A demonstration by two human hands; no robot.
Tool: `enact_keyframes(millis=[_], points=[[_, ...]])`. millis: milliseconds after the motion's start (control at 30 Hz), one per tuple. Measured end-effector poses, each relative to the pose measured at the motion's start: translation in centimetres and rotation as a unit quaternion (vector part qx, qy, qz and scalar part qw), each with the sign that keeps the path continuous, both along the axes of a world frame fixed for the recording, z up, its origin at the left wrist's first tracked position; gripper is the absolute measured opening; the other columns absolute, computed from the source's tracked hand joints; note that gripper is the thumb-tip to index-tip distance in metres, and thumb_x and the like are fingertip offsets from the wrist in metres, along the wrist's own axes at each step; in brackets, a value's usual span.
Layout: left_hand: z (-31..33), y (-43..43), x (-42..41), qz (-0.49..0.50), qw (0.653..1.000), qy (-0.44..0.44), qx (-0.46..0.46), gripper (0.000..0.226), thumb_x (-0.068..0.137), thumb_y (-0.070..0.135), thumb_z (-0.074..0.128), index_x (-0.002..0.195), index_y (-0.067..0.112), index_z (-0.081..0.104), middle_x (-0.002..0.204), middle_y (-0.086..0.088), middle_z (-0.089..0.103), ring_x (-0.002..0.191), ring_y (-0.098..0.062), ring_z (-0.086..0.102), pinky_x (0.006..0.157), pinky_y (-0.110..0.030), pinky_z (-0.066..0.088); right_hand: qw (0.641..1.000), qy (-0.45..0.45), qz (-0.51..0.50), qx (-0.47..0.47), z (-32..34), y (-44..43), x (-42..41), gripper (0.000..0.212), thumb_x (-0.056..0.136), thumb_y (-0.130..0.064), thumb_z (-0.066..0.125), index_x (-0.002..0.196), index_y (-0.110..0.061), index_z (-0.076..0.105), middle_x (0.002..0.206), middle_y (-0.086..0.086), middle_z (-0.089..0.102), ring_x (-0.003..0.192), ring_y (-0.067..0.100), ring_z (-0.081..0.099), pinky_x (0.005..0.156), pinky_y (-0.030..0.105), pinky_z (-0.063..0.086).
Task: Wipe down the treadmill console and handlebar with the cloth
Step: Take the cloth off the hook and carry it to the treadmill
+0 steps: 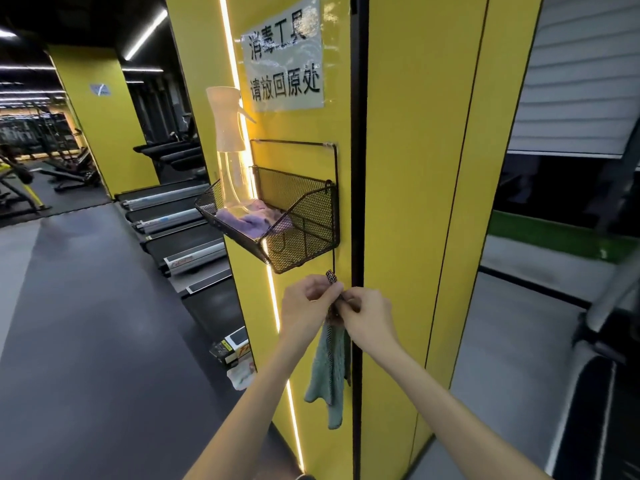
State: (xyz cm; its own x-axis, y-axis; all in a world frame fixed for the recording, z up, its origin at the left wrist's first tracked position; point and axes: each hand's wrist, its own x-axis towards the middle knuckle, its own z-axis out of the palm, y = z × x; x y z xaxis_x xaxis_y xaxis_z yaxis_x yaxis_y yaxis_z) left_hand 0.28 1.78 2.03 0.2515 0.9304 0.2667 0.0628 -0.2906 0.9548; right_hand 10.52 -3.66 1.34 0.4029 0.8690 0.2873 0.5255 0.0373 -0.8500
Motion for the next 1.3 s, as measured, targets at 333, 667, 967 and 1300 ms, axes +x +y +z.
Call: enact_keyframes(millis=[333,667,967,1300], points=[[0.1,-4.2,7.4,-0.19,0.98,0.038,0.046,0.005,0.088,0.033,0.069,0.089,0.035,0.065,0.094,0.016,0.07,0.093,0.004,0.064,0.082,-0.015,0.05,0.991,0.019,-0.13,0.035,2.1,-7.8,6.4,0.03,0.092,-0.009,0.057,0.067,-0.024,0.067,0.055,-0.012,0.066,0.061,0.004,0.067,0.06,0.026,0.055],[0.9,-14.2,19.5,-0.452,0.887,0.065,0.063,0.016,0.083,0.016,0.076,0.098,0.019,0.072,0.088,0.007,0.075,0.088,-0.006,0.07,0.077,-0.02,0.054,0.955,-0.009,-0.286,0.076,4.2,-22.0,16.5,0.02,0.087,-0.012,0.065,0.072,-0.023,0.072,0.068,-0.005,0.072,0.066,0.009,0.067,0.068,0.033,0.056],[3.3,-26.6,33.1,-0.532,0.842,0.042,0.084,0.02,0.095,0.03,0.061,0.095,0.012,0.071,0.084,-0.001,0.073,0.079,-0.013,0.066,0.076,-0.04,0.055,0.953,-0.08,-0.281,0.082,6.4,-37.6,28.6,0.017,0.091,-0.017,0.066,0.083,-0.032,0.067,0.069,-0.016,0.068,0.065,-0.001,0.061,0.06,0.016,0.044],[8.3,-35.4,44.8,-0.587,0.809,-0.011,0.032,0.019,0.103,0.026,0.044,0.095,0.021,0.06,0.083,0.004,0.066,0.071,-0.011,0.063,0.06,-0.03,0.054,0.976,0.086,-0.173,-0.102,2.2,-48.7,40.1,0.045,0.079,-0.021,0.08,0.12,-0.025,0.062,0.115,-0.005,0.069,0.108,0.012,0.064,0.097,0.039,0.051]])
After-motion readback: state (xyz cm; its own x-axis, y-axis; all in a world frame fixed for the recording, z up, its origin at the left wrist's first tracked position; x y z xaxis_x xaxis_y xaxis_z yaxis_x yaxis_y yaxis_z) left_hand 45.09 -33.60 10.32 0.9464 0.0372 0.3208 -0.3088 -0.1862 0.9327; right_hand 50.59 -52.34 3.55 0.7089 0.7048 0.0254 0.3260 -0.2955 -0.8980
